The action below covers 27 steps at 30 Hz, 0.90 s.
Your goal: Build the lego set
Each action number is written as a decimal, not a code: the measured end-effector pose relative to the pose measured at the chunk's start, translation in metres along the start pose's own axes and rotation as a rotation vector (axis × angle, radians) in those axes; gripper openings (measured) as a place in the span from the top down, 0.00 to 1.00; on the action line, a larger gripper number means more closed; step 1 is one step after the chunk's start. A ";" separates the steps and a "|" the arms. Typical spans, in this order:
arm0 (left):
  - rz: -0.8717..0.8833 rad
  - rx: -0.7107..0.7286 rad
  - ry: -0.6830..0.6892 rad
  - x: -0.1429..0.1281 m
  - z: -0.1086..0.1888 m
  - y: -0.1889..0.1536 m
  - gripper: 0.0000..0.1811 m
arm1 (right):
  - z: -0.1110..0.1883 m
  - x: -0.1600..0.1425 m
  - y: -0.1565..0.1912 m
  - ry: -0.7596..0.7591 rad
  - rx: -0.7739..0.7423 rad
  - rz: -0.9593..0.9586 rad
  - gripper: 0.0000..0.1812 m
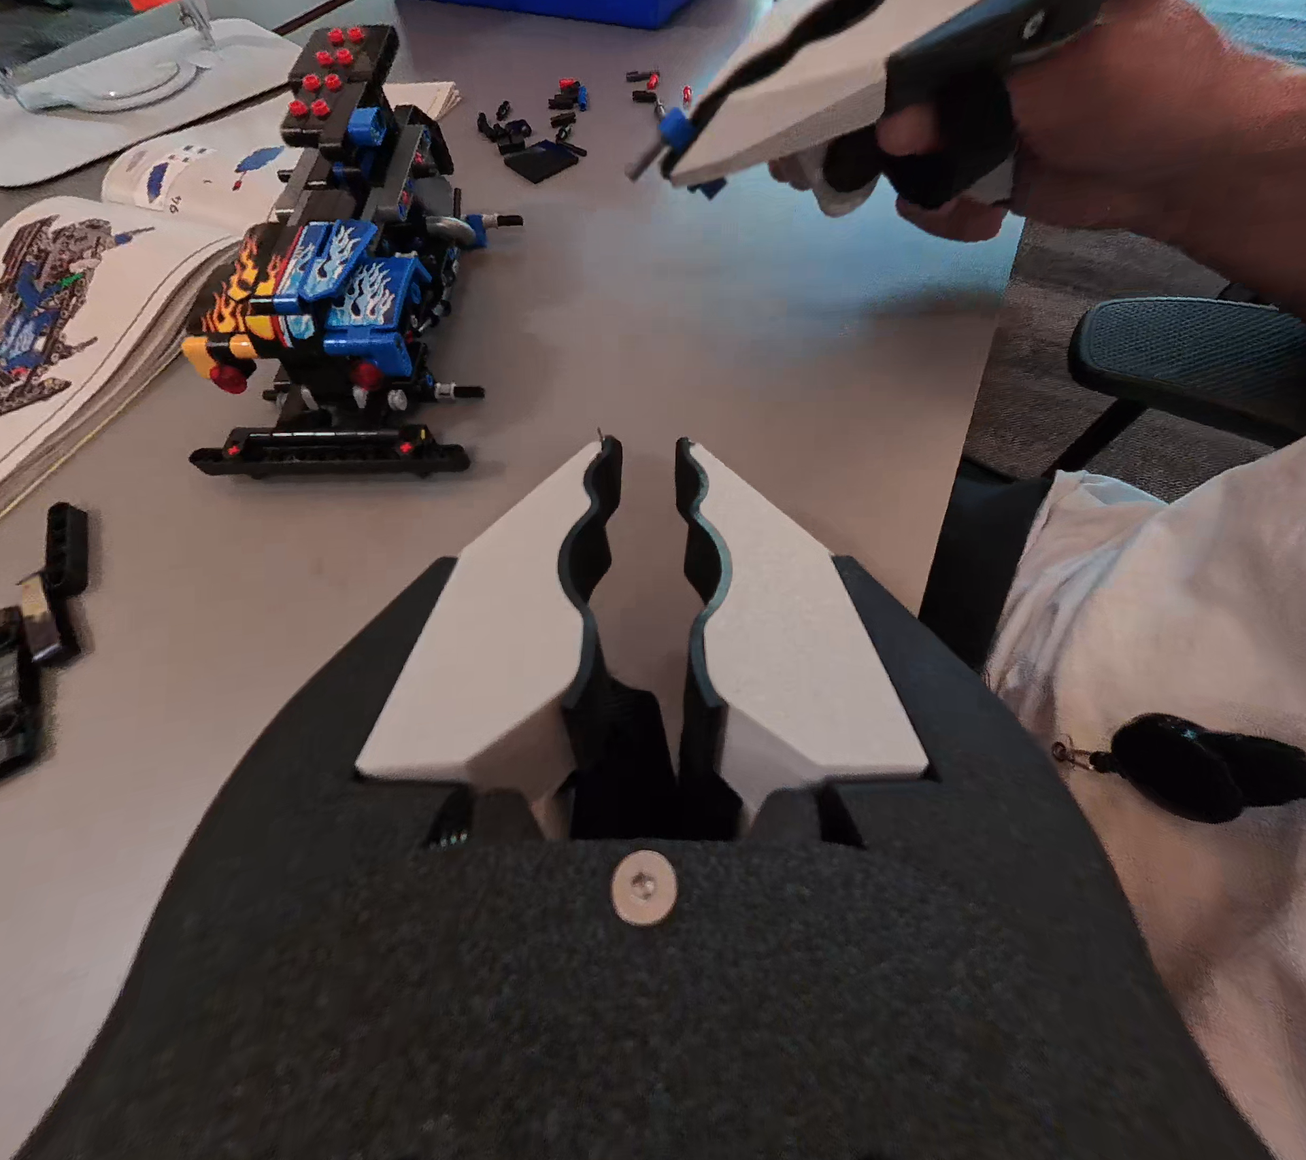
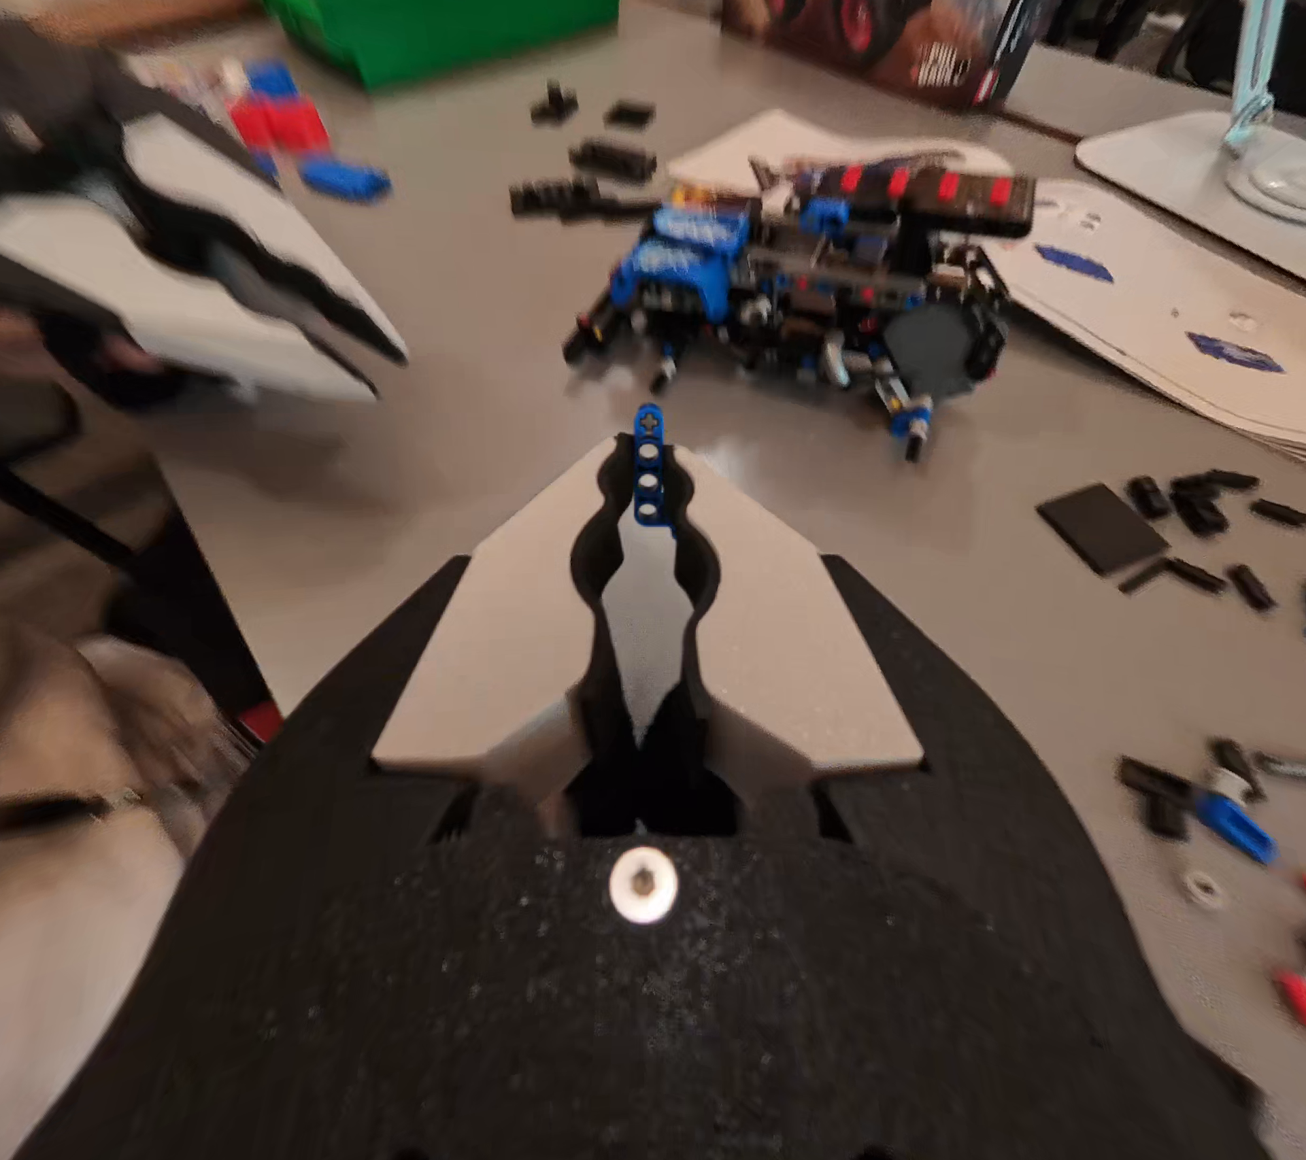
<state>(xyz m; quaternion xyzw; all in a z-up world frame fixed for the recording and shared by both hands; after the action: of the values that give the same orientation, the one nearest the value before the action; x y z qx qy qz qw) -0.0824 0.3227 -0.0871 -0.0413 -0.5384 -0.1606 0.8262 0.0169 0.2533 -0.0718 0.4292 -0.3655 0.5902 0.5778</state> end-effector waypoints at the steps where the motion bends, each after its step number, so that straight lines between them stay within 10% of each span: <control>1: -0.009 0.001 -0.007 0.002 -0.003 -0.001 0.92 | -0.003 0.012 0.006 -0.082 0.039 -0.048 0.97; 11: 0.117 0.048 -0.182 0.041 -0.021 0.028 0.86 | -0.040 0.079 0.022 -0.504 0.369 -0.385 0.97; 27: 0.094 0.025 -0.239 0.055 -0.029 0.039 1.00 | -0.048 0.058 0.023 -0.479 0.516 -0.566 0.97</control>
<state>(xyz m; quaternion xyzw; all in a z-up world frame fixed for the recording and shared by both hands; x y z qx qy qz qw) -0.0244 0.3408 -0.0460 -0.0750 -0.6326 -0.1091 0.7631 -0.0080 0.3175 -0.0344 0.7667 -0.1980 0.3649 0.4898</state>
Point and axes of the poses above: each gripper's, where its closed fingertips meet, z back along the fingers, x out of its top, y = z × x across the jaws, the point moved 2 cm from there along z, back along the fingers, and after that the axes turned 8 degrees about x, right-handed, at the moved point
